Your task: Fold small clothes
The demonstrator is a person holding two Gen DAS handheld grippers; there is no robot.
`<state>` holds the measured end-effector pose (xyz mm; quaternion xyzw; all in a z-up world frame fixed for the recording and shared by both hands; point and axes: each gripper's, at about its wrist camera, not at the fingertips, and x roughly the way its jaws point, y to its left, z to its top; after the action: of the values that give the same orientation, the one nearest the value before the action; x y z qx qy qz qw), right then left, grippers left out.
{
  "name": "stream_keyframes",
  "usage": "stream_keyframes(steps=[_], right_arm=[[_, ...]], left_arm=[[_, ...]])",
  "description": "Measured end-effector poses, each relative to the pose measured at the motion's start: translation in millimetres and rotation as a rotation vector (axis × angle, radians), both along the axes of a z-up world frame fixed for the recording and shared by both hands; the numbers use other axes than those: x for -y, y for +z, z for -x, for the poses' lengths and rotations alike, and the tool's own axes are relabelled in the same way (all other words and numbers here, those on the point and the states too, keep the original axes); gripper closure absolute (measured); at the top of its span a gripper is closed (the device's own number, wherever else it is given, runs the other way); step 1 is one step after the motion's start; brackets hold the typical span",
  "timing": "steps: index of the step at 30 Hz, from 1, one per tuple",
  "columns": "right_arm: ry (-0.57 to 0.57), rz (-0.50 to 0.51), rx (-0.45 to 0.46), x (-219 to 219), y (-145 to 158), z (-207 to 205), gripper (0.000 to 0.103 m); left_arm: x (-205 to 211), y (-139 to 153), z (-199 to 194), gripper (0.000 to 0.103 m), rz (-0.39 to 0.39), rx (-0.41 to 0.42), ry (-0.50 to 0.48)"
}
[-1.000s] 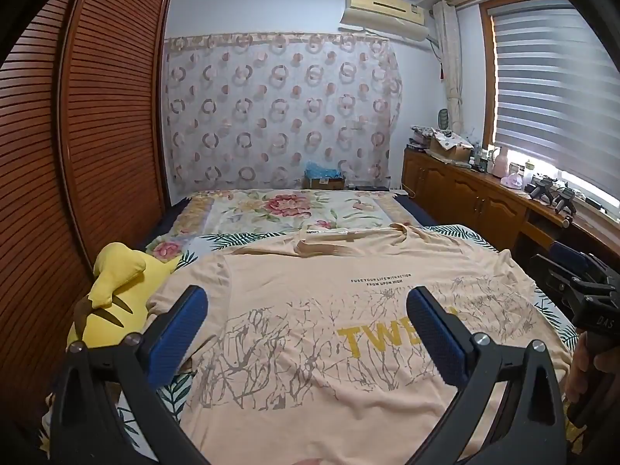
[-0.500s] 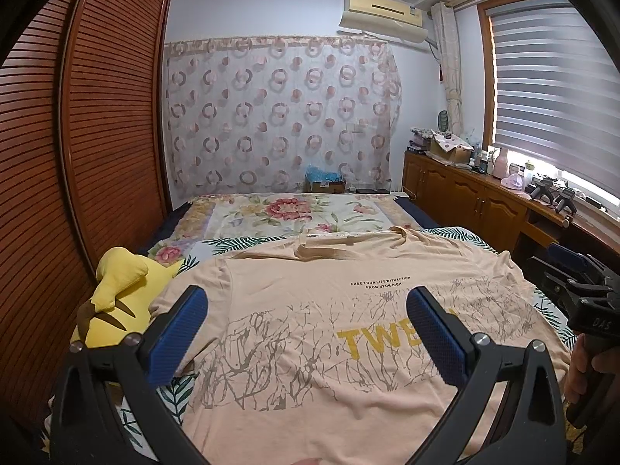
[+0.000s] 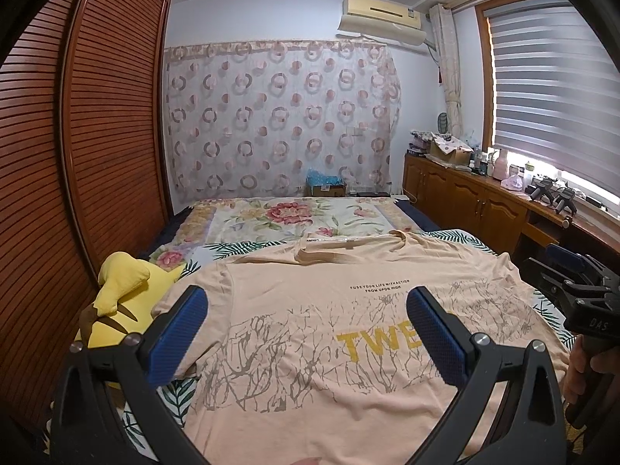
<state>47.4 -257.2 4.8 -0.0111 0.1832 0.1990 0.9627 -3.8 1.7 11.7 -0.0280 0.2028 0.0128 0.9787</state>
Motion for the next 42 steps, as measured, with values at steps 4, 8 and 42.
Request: stream_keyframes(steps=[4, 8, 42], right_arm=[[0.001, -0.001, -0.001, -0.4, -0.3, -0.2, 0.0], [0.001, -0.001, 0.0, 0.0, -0.1, 0.4, 0.0], [0.009, -0.008, -0.003, -0.2, 4.6, -0.2, 0.0]], left_arm=[[0.8, 0.4, 0.6, 0.0, -0.003, 0.001, 0.001], [0.7, 1.1, 0.2, 0.0, -0.003, 0.001, 0.001], [2.5, 10.6, 4.9, 0.0, -0.01, 0.002, -0.01]])
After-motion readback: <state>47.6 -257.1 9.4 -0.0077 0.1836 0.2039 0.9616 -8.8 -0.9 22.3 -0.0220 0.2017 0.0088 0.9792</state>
